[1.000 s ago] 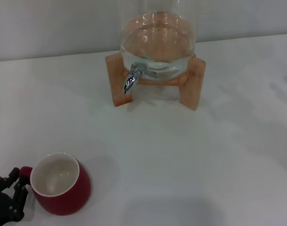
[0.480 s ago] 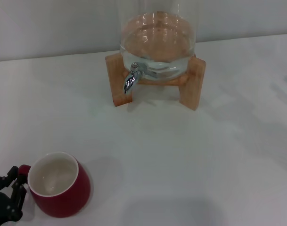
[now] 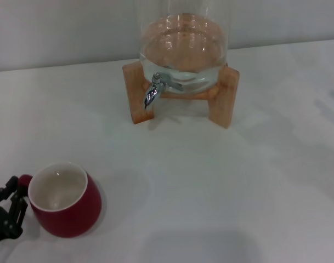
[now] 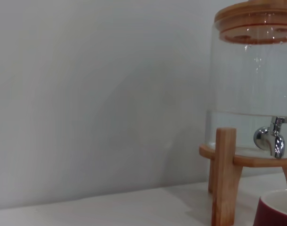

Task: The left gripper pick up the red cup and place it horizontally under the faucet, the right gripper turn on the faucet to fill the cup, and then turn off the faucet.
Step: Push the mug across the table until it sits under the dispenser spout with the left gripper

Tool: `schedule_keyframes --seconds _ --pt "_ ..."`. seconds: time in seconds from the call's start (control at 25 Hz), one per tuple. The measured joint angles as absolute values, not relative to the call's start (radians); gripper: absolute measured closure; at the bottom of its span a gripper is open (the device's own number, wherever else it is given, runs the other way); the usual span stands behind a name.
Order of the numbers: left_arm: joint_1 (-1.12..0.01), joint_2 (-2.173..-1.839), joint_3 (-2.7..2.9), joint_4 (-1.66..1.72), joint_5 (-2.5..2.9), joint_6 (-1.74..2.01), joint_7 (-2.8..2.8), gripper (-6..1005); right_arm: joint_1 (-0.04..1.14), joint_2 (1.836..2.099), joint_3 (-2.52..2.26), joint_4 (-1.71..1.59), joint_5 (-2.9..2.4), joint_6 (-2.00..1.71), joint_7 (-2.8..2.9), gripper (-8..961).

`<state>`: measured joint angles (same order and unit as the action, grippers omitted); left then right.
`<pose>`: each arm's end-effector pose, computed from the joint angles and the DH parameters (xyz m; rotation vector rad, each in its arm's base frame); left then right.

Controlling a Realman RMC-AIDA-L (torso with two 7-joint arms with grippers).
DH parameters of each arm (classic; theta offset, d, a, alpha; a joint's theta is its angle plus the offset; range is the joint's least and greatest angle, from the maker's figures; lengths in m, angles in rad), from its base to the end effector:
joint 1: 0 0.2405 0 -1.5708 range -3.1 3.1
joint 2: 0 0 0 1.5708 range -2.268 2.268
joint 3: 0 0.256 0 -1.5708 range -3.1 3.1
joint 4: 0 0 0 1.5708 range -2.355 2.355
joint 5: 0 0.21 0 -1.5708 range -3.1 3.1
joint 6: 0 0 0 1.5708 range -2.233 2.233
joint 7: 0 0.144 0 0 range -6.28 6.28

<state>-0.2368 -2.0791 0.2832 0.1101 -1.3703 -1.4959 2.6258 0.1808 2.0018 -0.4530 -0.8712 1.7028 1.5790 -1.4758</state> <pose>-0.3545 0.2233 -0.0303 -2.0564 -0.5668 -0.8110 0.3373 0.2686 0.1672 -1.8608 0.8367 1.1575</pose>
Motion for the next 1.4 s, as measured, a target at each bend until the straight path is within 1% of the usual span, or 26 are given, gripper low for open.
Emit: schedule_keyframes --seconds 0.84,1.4 --pt "-0.367 -2.079 0.284 0.132 -1.366 -1.382 2.595 843 0.173 2.002 -0.451 -0.864 1.703 1.597 -1.477 294" --pt "-0.475 -2.077 0.286 0.136 -1.33 -1.279 2.555 843 0.173 2.003 -0.451 -0.864 1.703 1.602 -1.477 295"
